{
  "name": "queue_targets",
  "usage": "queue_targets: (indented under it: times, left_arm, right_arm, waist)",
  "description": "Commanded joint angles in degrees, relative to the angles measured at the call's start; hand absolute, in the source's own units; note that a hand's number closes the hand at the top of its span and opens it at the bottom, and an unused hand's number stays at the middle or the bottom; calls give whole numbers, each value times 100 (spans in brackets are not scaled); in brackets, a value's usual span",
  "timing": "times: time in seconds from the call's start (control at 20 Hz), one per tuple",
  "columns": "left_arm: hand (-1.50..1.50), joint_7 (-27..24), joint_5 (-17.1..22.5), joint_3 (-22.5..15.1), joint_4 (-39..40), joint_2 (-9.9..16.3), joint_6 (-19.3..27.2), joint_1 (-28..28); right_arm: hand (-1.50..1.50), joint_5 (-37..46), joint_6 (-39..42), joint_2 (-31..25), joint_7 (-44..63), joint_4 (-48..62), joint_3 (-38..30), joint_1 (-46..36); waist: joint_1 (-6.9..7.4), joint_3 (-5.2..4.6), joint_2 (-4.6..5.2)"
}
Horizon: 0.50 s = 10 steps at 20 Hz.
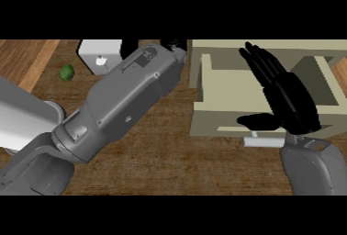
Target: Pick up the can, place it into the drawer and close the drawer
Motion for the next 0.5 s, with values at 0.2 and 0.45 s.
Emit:
queue_targets:
  times: [0.2, 0.45]
  left_arm:
    - [-150, 446, -255, -11, -765, 570, 148, 344]
    - [-150, 600, -434, 41, -933, 862, 87, 391]
  right_arm:
    - [-150, 976, -993, -109, -289, 2115, 144, -786]
    - [-150, 1292, -1925, 61, -311, 3689, -83, -1386]
  waist:
    - [65, 3, -19]
    - [56, 7, 30]
